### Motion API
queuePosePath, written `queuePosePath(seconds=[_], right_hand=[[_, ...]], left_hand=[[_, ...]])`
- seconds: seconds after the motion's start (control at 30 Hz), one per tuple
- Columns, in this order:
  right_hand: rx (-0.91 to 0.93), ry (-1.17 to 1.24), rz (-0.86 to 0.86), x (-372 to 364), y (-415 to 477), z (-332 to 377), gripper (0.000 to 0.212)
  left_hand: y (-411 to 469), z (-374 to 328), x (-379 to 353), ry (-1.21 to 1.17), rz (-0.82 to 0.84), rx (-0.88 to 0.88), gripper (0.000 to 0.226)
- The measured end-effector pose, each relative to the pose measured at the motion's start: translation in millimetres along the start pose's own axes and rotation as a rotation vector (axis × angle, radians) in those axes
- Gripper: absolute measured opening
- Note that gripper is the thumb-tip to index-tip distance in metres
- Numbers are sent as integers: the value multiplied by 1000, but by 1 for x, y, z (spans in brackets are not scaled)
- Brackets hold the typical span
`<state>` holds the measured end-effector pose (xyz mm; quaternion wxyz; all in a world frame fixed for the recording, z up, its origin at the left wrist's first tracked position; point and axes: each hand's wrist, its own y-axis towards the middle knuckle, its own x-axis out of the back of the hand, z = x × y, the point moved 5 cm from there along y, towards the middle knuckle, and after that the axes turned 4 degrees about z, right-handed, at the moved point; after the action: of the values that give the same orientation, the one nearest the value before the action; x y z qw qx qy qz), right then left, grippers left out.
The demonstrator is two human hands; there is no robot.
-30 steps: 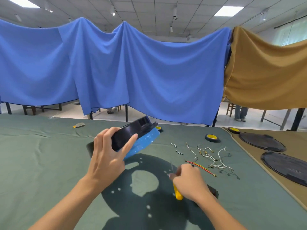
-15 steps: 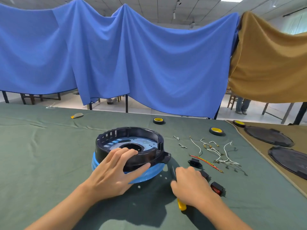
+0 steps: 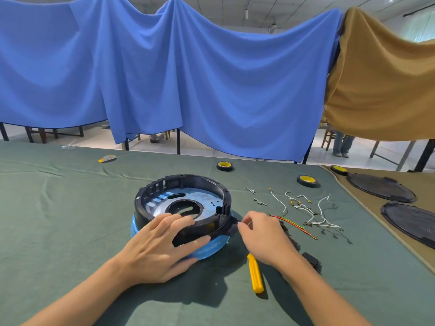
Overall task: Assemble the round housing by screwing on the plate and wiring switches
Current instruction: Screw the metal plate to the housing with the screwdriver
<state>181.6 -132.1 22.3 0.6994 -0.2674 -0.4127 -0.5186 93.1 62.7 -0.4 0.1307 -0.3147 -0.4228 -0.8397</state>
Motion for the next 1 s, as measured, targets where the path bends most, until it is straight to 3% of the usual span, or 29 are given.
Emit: queuePosePath(seconds=[0.13,0.27,0.33,0.4,0.47,0.57,0.73,0.83,1.0], right_hand=[[-86,203,-30,-9,13,-1,19],[-175,393,-37,-14,24,-8,4],[-203,407,-12,-19,27,-10,12],[-225,411,-13,-24,31,-9,17],[-251,458,-67,-22,38,-8,16],[-261,548,-80,-20,49,-3,17],[-237,450,-53,-27,60,0,9],[-237,440,-49,-24,58,-6,2],[-174,444,-9,-25,49,-2,10]], left_hand=[[1,2,0,-8,5,15,32],[4,10,-3,15,60,43,52],[5,18,-6,-1,80,85,66],[8,23,-10,-20,97,138,59],[10,24,-14,-33,98,225,46],[17,22,-20,-60,82,418,48],[38,21,-34,-187,74,736,46],[40,28,-40,-226,62,718,44],[37,38,-48,-217,76,611,44]])
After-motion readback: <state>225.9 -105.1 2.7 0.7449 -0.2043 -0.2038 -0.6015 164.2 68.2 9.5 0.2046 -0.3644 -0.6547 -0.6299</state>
